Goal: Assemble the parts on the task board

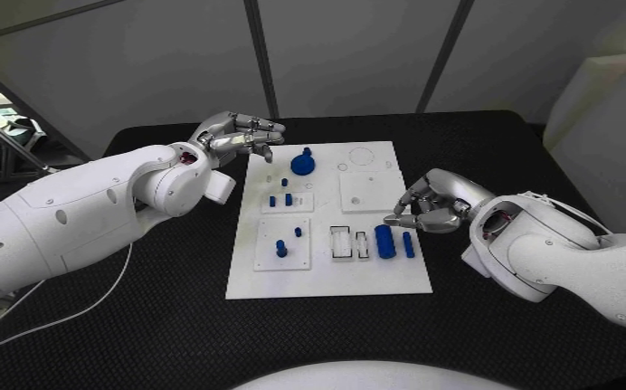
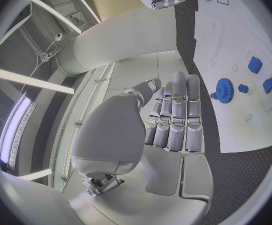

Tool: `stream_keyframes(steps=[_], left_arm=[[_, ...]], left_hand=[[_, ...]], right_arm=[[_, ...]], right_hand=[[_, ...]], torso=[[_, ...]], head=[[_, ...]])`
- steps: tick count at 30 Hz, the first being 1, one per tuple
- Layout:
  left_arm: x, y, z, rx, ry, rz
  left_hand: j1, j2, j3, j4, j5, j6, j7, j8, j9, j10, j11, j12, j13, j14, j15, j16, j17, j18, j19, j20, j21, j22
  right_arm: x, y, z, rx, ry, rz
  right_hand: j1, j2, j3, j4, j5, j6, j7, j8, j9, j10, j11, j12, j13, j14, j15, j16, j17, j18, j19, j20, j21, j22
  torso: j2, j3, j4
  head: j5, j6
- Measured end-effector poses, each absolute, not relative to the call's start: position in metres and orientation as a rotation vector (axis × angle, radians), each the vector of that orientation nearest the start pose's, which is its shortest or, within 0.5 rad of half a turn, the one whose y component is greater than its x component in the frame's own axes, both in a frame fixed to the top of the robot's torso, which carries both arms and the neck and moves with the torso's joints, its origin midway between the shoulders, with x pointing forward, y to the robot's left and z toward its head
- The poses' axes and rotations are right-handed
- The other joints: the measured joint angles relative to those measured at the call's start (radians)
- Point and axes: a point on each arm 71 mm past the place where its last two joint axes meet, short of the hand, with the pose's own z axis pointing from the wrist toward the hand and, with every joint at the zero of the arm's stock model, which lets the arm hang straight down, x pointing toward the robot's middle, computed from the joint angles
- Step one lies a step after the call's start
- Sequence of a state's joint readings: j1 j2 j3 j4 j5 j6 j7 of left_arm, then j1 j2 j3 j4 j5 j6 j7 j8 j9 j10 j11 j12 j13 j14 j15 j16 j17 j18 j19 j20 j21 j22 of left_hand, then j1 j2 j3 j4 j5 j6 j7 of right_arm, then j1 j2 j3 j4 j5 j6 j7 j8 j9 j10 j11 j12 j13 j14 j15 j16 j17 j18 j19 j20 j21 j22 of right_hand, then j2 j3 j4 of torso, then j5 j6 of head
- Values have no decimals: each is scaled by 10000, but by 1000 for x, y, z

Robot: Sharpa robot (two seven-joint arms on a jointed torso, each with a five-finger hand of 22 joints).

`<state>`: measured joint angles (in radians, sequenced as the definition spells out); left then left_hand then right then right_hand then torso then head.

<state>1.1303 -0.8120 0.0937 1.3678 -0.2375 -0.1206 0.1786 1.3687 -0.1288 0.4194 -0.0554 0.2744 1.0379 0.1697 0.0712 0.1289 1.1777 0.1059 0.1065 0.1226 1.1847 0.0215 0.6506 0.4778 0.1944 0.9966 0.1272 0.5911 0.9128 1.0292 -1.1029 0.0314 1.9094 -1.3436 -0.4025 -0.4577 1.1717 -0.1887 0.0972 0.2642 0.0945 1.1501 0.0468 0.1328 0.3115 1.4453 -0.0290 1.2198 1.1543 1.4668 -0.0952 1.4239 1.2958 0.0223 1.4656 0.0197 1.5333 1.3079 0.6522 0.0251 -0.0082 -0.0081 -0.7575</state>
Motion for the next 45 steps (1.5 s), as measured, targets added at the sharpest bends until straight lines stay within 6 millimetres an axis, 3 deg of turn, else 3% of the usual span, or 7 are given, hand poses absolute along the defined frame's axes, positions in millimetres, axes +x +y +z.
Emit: stream_keyframes(steps=[5, 10, 29, 38, 40, 43, 45], left_arm=[[515, 230, -188, -9996, 16351, -14579], [515, 230, -188, -9993, 16348, -14577], [515, 231, -188, -9993, 16337, -14570], [515, 233, -188, -9999, 16333, -14552], [515, 233, -188, -10001, 16332, -14547], [515, 234, -188, -10006, 16331, -14535], [515, 234, -188, -10008, 16330, -14530]], left_hand=[[0, 0, 0, 0, 0, 0, 0, 0, 0, 0, 0, 0, 0, 0, 0, 0, 0, 0, 0, 0, 0, 0], [0, 0, 0, 0, 0, 0, 0, 0, 0, 0, 0, 0, -1, 0, 0, 0, 1, 0, 0, 0, 0, 1], [-41, 41, 0, 0, 0, 0, 0, 0, 0, 0, 0, 0, 10, 0, 0, 0, 2, 1, 0, 0, 0, -7], [-40, 40, 0, 0, 0, 0, -1, 0, 0, 0, 0, 0, 9, 0, 0, 0, 3, 1, 0, 0, 0, -5], [-40, 40, 0, 0, 0, 0, 0, 0, 0, 0, 0, 0, 8, 0, 0, 0, 3, 1, 0, 0, 0, -5], [-40, 40, 0, 0, 0, 0, 0, 0, 0, 0, 0, 0, 8, 0, 0, 0, 3, 1, 0, 0, 0, -5], [-40, 40, 0, 0, 0, 0, 0, 0, 0, 0, 0, 0, 8, 0, 0, 0, 3, 0, 0, 0, 0, -5]], right_arm=[[388, -231, -216, 2505, 18780, 4813], [386, -226, -226, 2322, 19031, 4398], [390, -216, -243, 1899, 19326, 3678], [393, -211, -245, 1789, 19290, 3693], [392, -210, -245, 1790, 19272, 3720], [392, -209, -246, 1848, 19230, 3760], [391, -209, -246, 1913, 19204, 3797]], right_hand=[[-167, -163, -291, 291, 154, 0, 0, 0, 284, -20, -19, 64, 165, 0, 0, 99, 125, 1, -1, 0, 70, 0], [-352, -55, -499, 294, 211, 0, 0, 0, 437, -37, -36, 64, 201, 0, 1, 107, 125, 1, 0, 0, 70, -1], [-389, -97, -551, 291, 270, -1, 0, 0, 589, -37, -34, 64, 277, 0, 2, 155, 122, 3, -1, 1, 120, -2], [66, 199, -459, 199, 335, 112, -105, 28, 896, -37, -34, 120, 449, 0, 2, 253, 122, 4, -1, 1, 206, -3], [130, 263, -447, 187, 493, 144, -81, 28, 959, -37, -33, 154, 471, 0, 3, 253, 121, 4, 2, -2, 206, -3], [156, 290, -425, 209, 1613, 199, -135, 25, 1106, -36, -33, 154, 540, -14, -10, 253, 121, 4, -3, -77, 246, -4], [196, 329, -417, 218, 1846, 269, -132, -20, 1156, -35, -35, 187, 583, -37, -33, 302, 121, -1, -3, -77, 265, -4]], torso=[[-6, -8, 6], [-6, -9, 26], [11, -19, 27], [8, -25, 21], [6, -25, 21], [3, -26, 21], [0, -28, 21]], head=[[-63, -8], [-71, -34], [3, -110], [13, -142], [9, -142], [-10, -137], [-21, -130]])
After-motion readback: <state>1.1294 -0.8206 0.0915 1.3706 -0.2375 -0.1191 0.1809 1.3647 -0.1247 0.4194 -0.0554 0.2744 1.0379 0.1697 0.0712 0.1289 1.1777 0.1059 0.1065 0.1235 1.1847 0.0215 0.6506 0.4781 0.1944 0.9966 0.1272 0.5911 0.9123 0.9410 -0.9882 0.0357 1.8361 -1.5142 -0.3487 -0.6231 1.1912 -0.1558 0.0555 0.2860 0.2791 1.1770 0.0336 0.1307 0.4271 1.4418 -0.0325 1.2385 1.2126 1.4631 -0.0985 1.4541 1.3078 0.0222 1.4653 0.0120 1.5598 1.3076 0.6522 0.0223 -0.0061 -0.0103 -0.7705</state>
